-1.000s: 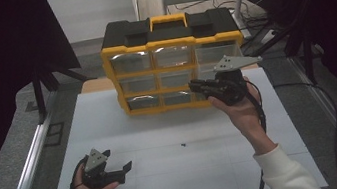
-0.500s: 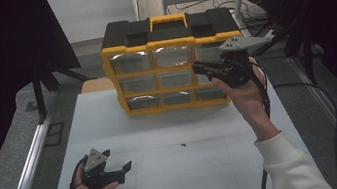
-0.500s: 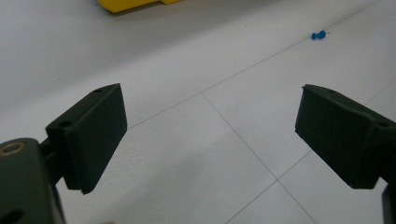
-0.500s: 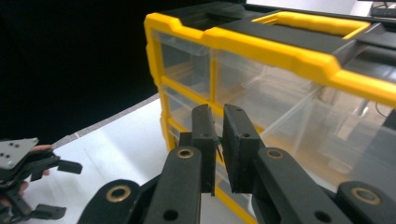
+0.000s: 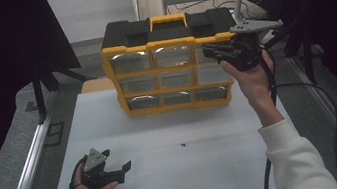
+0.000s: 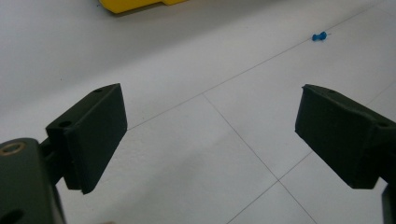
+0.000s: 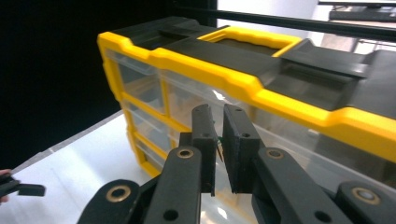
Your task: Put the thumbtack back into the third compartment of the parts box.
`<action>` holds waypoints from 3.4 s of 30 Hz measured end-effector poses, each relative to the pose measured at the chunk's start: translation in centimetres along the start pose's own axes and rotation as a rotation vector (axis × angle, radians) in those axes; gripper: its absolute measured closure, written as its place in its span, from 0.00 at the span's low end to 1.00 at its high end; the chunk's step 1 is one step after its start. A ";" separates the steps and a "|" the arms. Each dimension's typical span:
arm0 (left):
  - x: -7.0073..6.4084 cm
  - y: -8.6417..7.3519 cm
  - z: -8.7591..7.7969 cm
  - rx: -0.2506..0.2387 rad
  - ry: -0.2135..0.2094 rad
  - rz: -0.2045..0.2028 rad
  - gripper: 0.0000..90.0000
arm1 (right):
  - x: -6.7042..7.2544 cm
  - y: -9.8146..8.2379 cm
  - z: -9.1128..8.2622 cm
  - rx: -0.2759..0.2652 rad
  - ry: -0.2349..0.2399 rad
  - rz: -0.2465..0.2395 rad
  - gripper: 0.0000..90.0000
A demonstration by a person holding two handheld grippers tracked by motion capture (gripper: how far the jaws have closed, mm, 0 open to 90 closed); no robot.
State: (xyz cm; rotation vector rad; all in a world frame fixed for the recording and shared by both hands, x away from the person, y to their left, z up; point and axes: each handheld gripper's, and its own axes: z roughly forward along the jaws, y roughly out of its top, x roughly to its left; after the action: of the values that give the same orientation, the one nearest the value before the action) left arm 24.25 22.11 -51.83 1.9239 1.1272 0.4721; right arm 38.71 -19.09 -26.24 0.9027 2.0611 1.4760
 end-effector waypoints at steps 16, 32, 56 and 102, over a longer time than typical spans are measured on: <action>0.1 0.0 0.0 -0.003 0.003 -0.002 0.10 | -2.1 0.1 1.3 0.046 -0.115 -0.019 0.60; 0.0 0.0 0.0 -0.004 0.002 0.002 0.10 | 1.0 -1.2 -0.2 -0.068 0.061 -0.025 0.39; -0.1 0.0 -0.1 -0.007 0.000 0.006 0.10 | 7.3 -7.2 -0.5 -0.021 0.267 -0.087 0.38; -0.2 0.1 -0.1 -0.006 -0.008 0.014 0.10 | 7.0 -20.8 10.3 0.435 0.211 -0.093 0.36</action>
State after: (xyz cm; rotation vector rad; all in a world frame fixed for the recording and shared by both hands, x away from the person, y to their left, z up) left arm 24.08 21.95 -51.69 1.9282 1.1070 0.4748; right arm 35.75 -11.74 -49.16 0.8161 2.6049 1.1332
